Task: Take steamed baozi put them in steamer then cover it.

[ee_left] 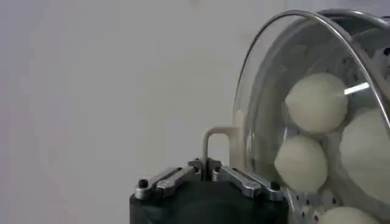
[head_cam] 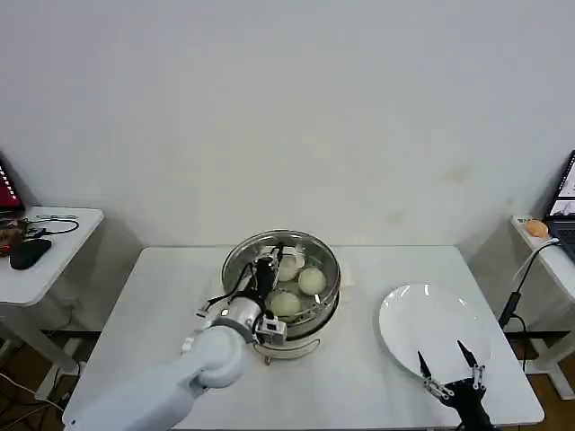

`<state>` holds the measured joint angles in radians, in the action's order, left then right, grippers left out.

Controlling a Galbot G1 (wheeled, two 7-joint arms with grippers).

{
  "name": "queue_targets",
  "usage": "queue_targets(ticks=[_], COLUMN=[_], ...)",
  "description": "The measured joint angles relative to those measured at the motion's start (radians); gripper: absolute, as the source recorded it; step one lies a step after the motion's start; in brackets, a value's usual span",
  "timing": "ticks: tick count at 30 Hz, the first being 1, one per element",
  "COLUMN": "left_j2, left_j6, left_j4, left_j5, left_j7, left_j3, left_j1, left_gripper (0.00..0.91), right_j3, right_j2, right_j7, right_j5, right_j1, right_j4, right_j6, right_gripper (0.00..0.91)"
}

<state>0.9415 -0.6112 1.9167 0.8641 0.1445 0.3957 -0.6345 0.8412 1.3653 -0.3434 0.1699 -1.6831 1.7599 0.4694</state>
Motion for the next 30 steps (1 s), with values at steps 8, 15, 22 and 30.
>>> queue_targets(ticks=[8,15,22,30], left_j2=[0.022,0.033,0.039,0.047], left_j6=[-0.002,-0.003,-0.003,-0.003], left_j4=[-0.011,-0.017,-0.019,-0.022], left_j5=[0.003,0.008,0.014,0.02], left_j7=[0.012,0.018,0.022,0.024], left_j3=[-0.015,-0.02,-0.018,-0.016], left_j1=[-0.008,-0.006,-0.008,-0.02], left_gripper=[0.0,0.0,0.0,0.0], right_j3=[0.001,0.002,0.001,0.001], right_j2=[0.0,0.0,0.002,0.002], right_j7=[0.0,0.0,0.0,0.0], right_j5=[-0.003,-0.005,-0.005,-0.005], right_j1=[0.004,0.002,0.004,0.004], right_j4=[-0.004,-0.007,-0.009,-0.011], right_j6=[0.001,0.003,0.003,0.004], right_gripper=[0.907,0.907,0.907,0.907])
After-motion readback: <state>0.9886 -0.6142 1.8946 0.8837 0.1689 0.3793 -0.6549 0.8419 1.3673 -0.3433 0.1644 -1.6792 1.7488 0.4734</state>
